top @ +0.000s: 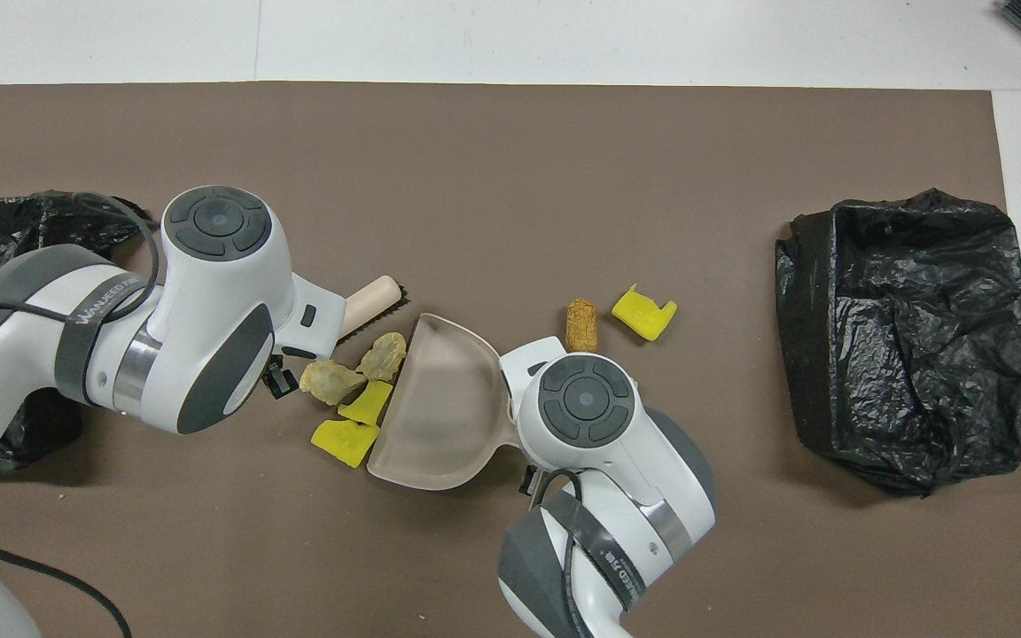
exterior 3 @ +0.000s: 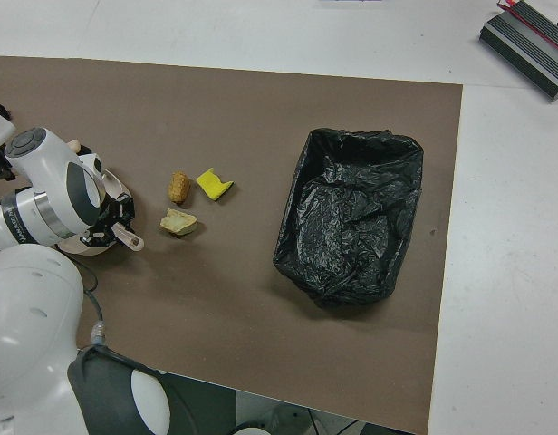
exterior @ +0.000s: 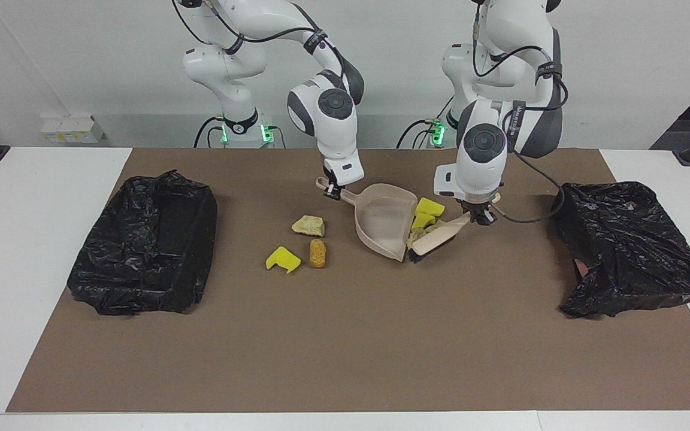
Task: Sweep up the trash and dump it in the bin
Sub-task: 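Sweep the scraps into the dustpan with the left gripper's brush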
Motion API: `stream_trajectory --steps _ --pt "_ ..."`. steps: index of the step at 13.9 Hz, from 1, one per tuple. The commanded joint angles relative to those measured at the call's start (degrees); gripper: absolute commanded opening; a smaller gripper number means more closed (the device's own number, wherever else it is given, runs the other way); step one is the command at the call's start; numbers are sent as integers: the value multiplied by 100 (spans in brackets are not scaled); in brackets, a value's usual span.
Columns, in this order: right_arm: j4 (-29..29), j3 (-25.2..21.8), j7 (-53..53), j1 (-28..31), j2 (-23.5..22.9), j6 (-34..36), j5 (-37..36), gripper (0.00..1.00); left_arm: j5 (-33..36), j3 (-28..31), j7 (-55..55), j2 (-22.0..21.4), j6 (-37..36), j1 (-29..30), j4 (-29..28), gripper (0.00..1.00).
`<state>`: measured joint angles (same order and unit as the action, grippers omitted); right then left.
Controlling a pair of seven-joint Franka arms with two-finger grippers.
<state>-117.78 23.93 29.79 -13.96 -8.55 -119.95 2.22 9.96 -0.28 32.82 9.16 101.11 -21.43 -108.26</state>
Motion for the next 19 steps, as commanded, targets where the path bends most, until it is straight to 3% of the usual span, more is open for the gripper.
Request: stream_trajectory --steps 1,4,9,13,19 --pt "-43 33 183 25 -24 -213 15 0 41 20 -608 -335 -221 121 -439 0" --pt "-52 33 500 25 -102 -221 15 0 41 20 -950 -791 -338 595 -1220 0" --pt "-69 33 555 -54 -191 -327 15 0 -441 20 -2418 -1442 310 948 -2443 0" --pt "-69 33 555 -54 -199 -318 6 0 -942 2 -3306 -1619 980 370 -3086 0" --pt "-69 33 546 -54 -191 -309 6 0 -2058 2 -3834 -1654 1499 -930 -3113 0"
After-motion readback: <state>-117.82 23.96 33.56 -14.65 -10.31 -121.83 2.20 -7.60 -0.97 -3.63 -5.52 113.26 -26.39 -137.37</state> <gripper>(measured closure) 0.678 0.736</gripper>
